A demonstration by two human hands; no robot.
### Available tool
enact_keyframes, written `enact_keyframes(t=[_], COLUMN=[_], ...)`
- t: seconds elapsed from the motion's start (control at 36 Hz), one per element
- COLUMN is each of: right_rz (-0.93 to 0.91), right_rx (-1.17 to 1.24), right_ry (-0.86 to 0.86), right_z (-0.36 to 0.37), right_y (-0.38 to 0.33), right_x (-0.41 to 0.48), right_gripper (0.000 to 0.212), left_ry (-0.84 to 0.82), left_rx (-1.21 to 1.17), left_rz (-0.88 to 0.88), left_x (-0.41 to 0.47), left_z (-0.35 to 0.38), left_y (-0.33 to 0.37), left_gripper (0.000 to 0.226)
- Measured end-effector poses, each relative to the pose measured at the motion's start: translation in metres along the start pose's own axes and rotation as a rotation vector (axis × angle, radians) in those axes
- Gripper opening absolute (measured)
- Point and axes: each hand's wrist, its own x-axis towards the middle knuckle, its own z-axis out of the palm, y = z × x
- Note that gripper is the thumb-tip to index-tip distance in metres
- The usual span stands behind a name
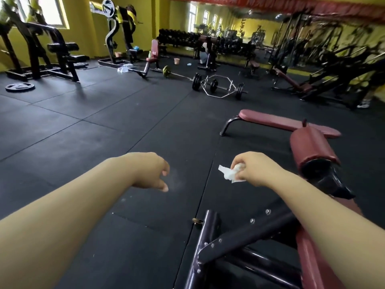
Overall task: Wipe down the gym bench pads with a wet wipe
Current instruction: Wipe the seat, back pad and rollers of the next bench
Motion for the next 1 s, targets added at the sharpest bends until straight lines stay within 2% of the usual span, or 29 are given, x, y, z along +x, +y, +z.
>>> enact_keyframes(t=[0.08,0.22,0.36,0.47,0.58,0.72,0.86,1.0], right_rz=[0.081,0.153,0.198,0.243,0.302,0.429,0.583,0.786], right_rx=[-0.028,0.201,0.236,0.280,0.217,0.232,0.230,0.236], right_ry=[-0.002,-0.035,0.040,0.095,0.124,0.157,0.253,0.300], right_z=[0.001,0.004,-0.008,-0.019,-0.028,-0.036,-0.041,-0.051], right_y=[0.000,-0.004,-0.017,-0.022,-0.024,-0.020,-0.013,-0.010], right_x=[0.035,0.109,0.174,0.215,0.248,0.284,0.322,0.356], right_gripper=[0.015,0.013,0.011,0.018,0.015,0.040,0.051,0.028], left_ry=[-0.019,-0.035,-0.066,-0.039,-0.012,-0.009,0.026,0.028], left_rx=[0.022,0.096,0.160,0.163,0.117,0.134,0.160,0.236], left_rz=[0.023,0.056,0.119,0.159,0.244,0.370,0.497,0.637], left_x=[0.030,0.089,0.153,0.204,0.258,0.327,0.394,0.456], left_z=[-0.009,-0.039,-0.073,-0.096,-0.108,-0.123,-0.148,-0.181], left_y=[-0.021,-0.058,-0.088,-0.110,-0.124,-0.129,-0.136,-0.142], left_gripper=[0.049,0.049,0.051,0.052,0.050,0.048,0.047,0.047])
